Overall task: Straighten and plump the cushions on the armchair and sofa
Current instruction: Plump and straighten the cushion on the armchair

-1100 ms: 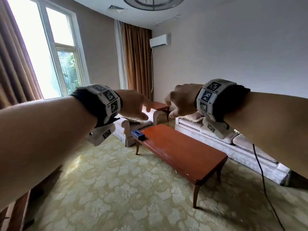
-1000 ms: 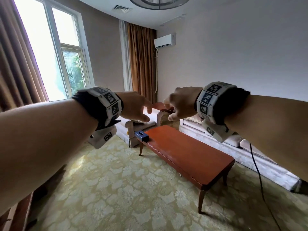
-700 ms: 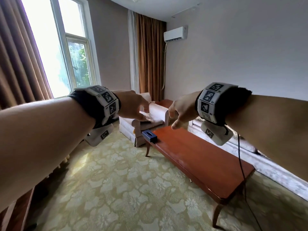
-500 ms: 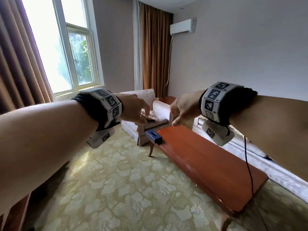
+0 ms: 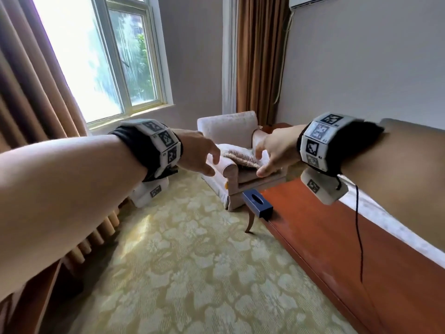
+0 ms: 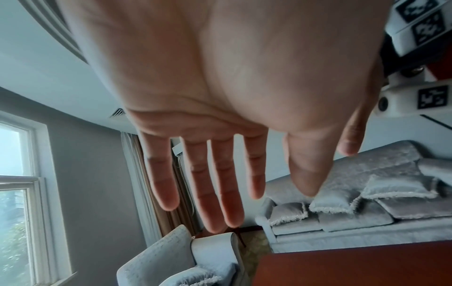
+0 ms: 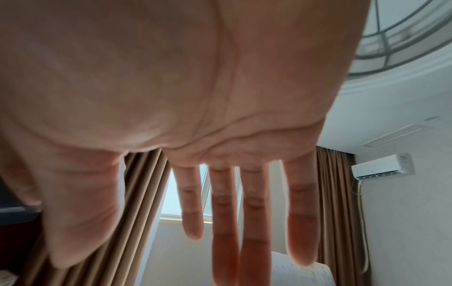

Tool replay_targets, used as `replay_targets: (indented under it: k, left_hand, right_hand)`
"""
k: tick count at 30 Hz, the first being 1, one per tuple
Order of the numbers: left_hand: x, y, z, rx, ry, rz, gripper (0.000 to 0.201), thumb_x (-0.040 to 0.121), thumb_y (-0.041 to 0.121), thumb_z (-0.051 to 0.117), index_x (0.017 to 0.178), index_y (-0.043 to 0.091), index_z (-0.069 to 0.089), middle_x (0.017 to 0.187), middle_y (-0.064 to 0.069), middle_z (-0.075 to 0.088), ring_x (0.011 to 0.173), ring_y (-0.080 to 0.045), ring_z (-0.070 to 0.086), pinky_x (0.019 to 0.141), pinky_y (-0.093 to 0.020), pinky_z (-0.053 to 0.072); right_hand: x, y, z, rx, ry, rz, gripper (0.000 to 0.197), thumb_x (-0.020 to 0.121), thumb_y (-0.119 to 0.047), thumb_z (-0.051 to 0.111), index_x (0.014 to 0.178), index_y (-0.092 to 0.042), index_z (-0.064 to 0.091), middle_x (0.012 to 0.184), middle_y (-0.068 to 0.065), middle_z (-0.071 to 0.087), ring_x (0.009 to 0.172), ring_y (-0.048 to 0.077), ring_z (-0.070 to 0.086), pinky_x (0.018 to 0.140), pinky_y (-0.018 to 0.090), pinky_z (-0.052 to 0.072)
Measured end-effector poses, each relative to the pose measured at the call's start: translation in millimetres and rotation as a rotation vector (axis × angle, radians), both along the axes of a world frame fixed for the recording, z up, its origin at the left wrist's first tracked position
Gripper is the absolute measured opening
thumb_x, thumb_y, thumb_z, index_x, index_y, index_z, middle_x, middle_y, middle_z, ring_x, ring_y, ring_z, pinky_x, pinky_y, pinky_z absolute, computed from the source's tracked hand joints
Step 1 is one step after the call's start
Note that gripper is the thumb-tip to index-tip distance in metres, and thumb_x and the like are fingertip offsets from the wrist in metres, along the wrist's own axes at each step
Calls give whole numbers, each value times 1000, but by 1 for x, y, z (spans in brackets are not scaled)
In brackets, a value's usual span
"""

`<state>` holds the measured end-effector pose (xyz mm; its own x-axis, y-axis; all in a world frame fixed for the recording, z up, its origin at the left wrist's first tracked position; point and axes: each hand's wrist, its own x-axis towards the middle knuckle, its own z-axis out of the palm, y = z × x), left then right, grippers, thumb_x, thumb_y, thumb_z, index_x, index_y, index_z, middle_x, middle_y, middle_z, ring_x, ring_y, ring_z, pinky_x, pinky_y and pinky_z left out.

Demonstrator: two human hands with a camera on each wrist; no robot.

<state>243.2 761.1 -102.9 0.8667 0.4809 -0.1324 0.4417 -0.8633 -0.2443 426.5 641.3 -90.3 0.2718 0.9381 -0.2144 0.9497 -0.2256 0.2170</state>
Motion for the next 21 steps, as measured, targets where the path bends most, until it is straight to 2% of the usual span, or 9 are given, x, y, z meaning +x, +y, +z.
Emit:
replay_targets:
  k: [3, 5, 7, 9, 11, 13, 15, 19, 21]
  left_hand:
    - [33, 82, 12, -2, -43, 23, 41, 95, 54, 56, 130, 35, 57, 107, 10, 69, 100, -12, 51, 90, -34, 45]
    - [52, 134, 12, -24, -61, 38, 39, 96, 52, 56, 130, 34, 57, 102, 14, 67, 100, -11, 49, 88, -33, 43]
    - [75, 189, 9, -30, -25, 53, 38, 96, 51, 56, 130, 34, 58, 90, 21, 59, 95, -9, 48, 84, -31, 42]
    - [101, 249, 3, -43, 4, 77, 39, 96, 50, 57, 131, 34, 58, 84, 25, 53, 91, -7, 46, 81, -30, 40]
    - [132, 312, -6, -41, 3, 77, 41, 95, 51, 57, 132, 34, 57, 93, 19, 61, 92, -9, 47, 81, -31, 40]
    - [166, 374, -18, -32, -6, 43, 42, 94, 53, 57, 132, 34, 57, 105, 12, 68, 94, -11, 51, 82, -31, 42]
    - [203, 438, -32, -45, -15, 0, 41, 95, 53, 57, 131, 34, 57, 105, 10, 70, 94, -12, 55, 81, -30, 44]
    - [276, 558, -42, -86, 49, -14, 41, 93, 56, 55, 129, 37, 59, 104, 13, 67, 94, -13, 56, 89, -34, 51]
    - [315, 612, -42, -65, 76, -21, 42, 92, 58, 55, 129, 39, 58, 105, 14, 64, 96, -13, 54, 92, -37, 52]
  right_hand:
    - [40, 93, 8, 27, 16, -2, 54, 80, -66, 67, 123, -33, 61, 105, -2, 69, 96, 20, 65, 72, 31, 46]
    - [61, 151, 10, 32, 43, 21, 55, 81, -65, 67, 125, -32, 60, 102, -6, 69, 97, 19, 63, 76, 31, 46]
    - [83, 210, 9, 22, 61, 53, 56, 83, -64, 66, 128, -33, 59, 88, -12, 64, 95, 18, 61, 81, 31, 46]
    - [109, 270, 3, 20, 65, 76, 57, 82, -66, 66, 129, -35, 58, 89, -13, 62, 96, 18, 59, 84, 32, 46]
    - [141, 333, -8, 10, 62, 81, 59, 79, -68, 66, 128, -36, 58, 99, -10, 67, 97, 18, 61, 87, 33, 48]
    - [175, 395, -23, -15, 70, 69, 62, 76, -70, 66, 126, -36, 58, 99, -8, 71, 93, 17, 66, 84, 32, 51]
    - [209, 459, -34, -43, 57, 58, 63, 75, -70, 67, 126, -34, 58, 101, -5, 72, 92, 17, 69, 80, 31, 52]
    - [273, 573, -40, -52, 28, 67, 63, 83, -64, 66, 133, -27, 56, 103, -9, 58, 96, 18, 55, 93, 35, 50]
    - [307, 622, -43, -59, 60, 56, 63, 84, -63, 66, 135, -26, 55, 104, -10, 55, 96, 18, 53, 95, 36, 49]
